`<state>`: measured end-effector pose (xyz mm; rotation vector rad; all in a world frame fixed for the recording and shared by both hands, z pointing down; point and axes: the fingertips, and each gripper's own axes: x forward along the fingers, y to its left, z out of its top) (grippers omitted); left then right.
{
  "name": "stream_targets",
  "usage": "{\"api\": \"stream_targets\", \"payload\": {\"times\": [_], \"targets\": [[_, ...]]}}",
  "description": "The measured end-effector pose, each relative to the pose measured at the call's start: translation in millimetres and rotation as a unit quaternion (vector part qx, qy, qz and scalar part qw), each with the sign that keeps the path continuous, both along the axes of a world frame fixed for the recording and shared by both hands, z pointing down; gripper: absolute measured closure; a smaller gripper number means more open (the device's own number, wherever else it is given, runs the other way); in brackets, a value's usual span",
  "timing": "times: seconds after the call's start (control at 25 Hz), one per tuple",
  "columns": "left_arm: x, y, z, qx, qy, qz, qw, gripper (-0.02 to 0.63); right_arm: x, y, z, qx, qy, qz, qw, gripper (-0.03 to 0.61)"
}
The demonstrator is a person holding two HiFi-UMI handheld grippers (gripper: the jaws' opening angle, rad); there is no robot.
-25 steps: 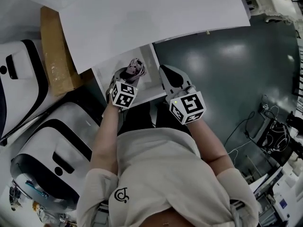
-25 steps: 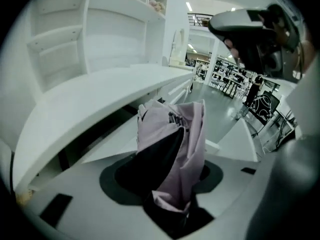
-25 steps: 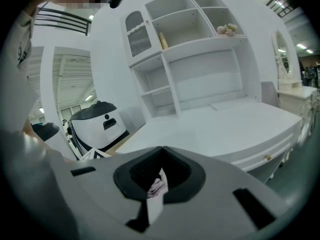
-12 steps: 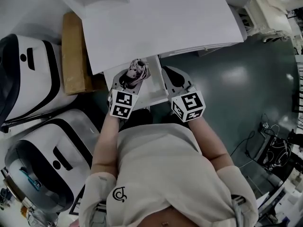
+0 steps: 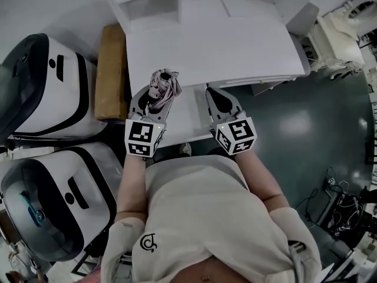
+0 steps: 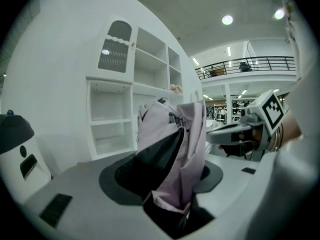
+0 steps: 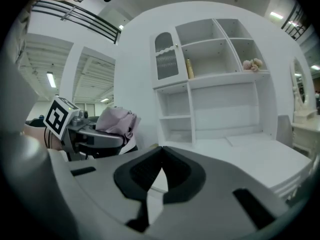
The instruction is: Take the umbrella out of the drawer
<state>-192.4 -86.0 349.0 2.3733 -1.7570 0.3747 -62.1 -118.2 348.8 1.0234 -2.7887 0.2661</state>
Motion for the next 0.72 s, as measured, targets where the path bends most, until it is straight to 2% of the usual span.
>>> {"api": "stream_targets", "payload": {"times": [0.2,0.32,0.4,0.52,0.72], "targets": [[-31,21,-46,0.051,0.013,-0.034,0.9980,0.377,-21,8,-13,0.020,-0.016,-0.032,0.999,0.572],[-51,34,-72,0.086,0.017,-0.060,0.9944,0.377,-29,14,-23,0.034,-0.026,-0.045,0.998,0.574],[-62,41,-83,0.103,0.033,-0.075,0.9914,0.377,-33,15,-27,0.043,-0.028,-0.049,0.997,0.574],[-71,48,-89,0.116,0.058,-0.088,0.9877,0.377,-37,18,-33,0.056,-0.027,-0.053,0.997,0.574],[-74,52,-88,0.117,0.069,-0.094,0.9862,0.377,-33,22,-54,0.092,-0.039,-0.039,0.994,0.574]]}}
